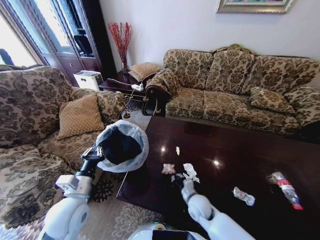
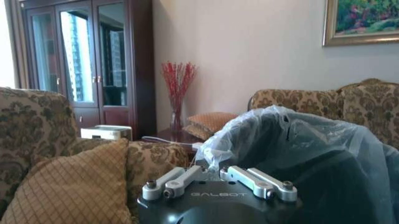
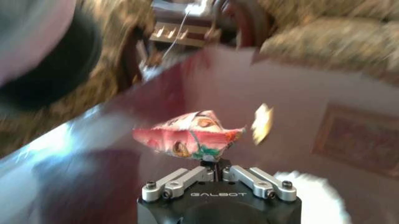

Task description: Move to the front of the table and place the trash on the table into the trash bin.

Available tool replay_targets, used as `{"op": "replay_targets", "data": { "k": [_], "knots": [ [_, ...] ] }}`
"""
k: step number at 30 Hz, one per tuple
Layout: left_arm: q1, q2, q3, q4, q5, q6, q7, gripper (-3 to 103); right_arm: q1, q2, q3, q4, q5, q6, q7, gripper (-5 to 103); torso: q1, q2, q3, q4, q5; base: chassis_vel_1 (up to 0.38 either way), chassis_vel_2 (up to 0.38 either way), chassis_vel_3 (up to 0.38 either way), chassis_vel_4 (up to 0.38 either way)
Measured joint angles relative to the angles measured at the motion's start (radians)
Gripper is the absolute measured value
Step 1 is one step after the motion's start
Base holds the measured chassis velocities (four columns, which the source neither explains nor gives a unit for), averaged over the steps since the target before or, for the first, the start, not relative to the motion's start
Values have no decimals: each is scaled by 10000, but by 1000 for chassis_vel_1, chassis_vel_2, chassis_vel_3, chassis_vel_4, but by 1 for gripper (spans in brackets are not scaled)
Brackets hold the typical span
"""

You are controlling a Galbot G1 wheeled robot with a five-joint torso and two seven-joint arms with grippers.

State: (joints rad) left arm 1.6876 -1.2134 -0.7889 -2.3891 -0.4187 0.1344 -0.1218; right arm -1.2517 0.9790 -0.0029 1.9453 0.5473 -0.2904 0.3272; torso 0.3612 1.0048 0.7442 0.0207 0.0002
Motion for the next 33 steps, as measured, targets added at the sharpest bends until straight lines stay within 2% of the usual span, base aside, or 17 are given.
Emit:
{"op": "replay_targets", "data": {
  "k": [3, 7, 9, 12, 15, 17, 19, 20, 22, 23, 24, 26, 28, 29, 30, 33],
  "knots": [
    [-313, 456, 155, 183, -268, 172, 9, 3, -427, -459, 1153, 872, 292, -61, -223, 0, -1, 0, -1, -5, -1, 0, 0, 0, 0],
    [-668, 888, 242, 366, -535, 336, 7, 3, -541, -825, 1876, 1494, 649, -168, -334, 0, -1, 1, -2, -6, -2, 0, 0, 0, 0],
    [-1175, 1506, 339, 639, -1001, 543, -41, 3, -297, -1249, 2611, 2191, 1256, -348, -384, 0, -1, 2, -3, -6, -1, 0, 0, 0, 0],
    [-1524, 1870, 425, 848, -1270, 673, -51, 3, 13, -1561, 2971, 2570, 1782, -487, -373, 0, -1, 2, -3, -3, -2, 0, 0, 0, 0],
    [-2489, 2585, 700, 1439, -1840, 962, -77, 3, 651, -2773, 3963, 3529, 3587, -779, -609, 0, 0, 2, -2, -4, -3, 0, 0, 0, 0],
    [-2702, 2723, 799, 1578, -1935, 1019, -79, 3, 806, -3015, 4136, 3668, 3964, -808, -677, 0, 0, 3, -2, -6, -4, 0, 0, 0, 0],
    [-3253, 3058, 1171, 1984, -2091, 1113, -45, 3, 1587, -3686, 4418, 4015, 5225, -893, -766, 0, -2, 4, -3, -5, -3, 0, 0, 0, 0],
    [-3253, 3058, 1171, 1984, -2091, 1113, -45, 3, 1587, -3686, 4418, 4015, 5225, -893, -766, 0, -2, 4, -3, -5, -3, 0, 0, 0, 0],
    [-3965, 3305, 1730, 2501, -2270, 1266, -53, 3, 2950, -4056, 3960, 4210, 6940, -911, -708, 0, -2, 4, -3, -5, -4, 0, 0, 0, 0],
    [-4257, 3393, 1970, 2676, -2393, 1337, -75, 3, 3626, -4070, 3559, 4223, 7508, -913, -660, 0, -2, 4, -3, -5, -3, 0, 0, 0, 0],
    [-4257, 3393, 1970, 2676, -2393, 1337, -75, 3, 3626, -4070, 3559, 4223, 7508, -913, -660, 0, -2, 4, -3, -5, -3, 0, 0, 0, 0],
    [-5028, 3588, 2585, 3045, -2746, 1553, -146, 3, 5356, -3877, 2397, 4224, 8620, -947, -490, 0, -1, 3, -2, -3, -5, 0, 0, 0, 0],
    [-5301, 3654, 2769, 3162, -2867, 1614, -166, 3, 5846, -3780, 1999, 4224, 8871, -972, -397, 0, 0, 3, -2, -2, -6, 0, 0, 0, 0],
    [-5696, 3745, 3011, 3300, -2993, 1671, -169, 3, 6387, -3665, 1464, 4211, 9067, -993, -398, 0, 0, 3, -1, -1, -5, 0, 0, 0, 0],
    [-6205, 3857, 3327, 3428, -3111, 1756, -157, 3, 6849, -3595, 849, 4111, 9110, -1001, -678, 0, 1, 3, -2, -2, -4, 0, 0, 0, 0],
    [-6765, 3995, 3696, 3485, -3346, 1899, -141, 3, 7440, -3520, 31, 3936, 9097, -1065, -1018, 0, 0, 3, -2, -5, -5, 0, 0, 0, 0]
  ]
}}
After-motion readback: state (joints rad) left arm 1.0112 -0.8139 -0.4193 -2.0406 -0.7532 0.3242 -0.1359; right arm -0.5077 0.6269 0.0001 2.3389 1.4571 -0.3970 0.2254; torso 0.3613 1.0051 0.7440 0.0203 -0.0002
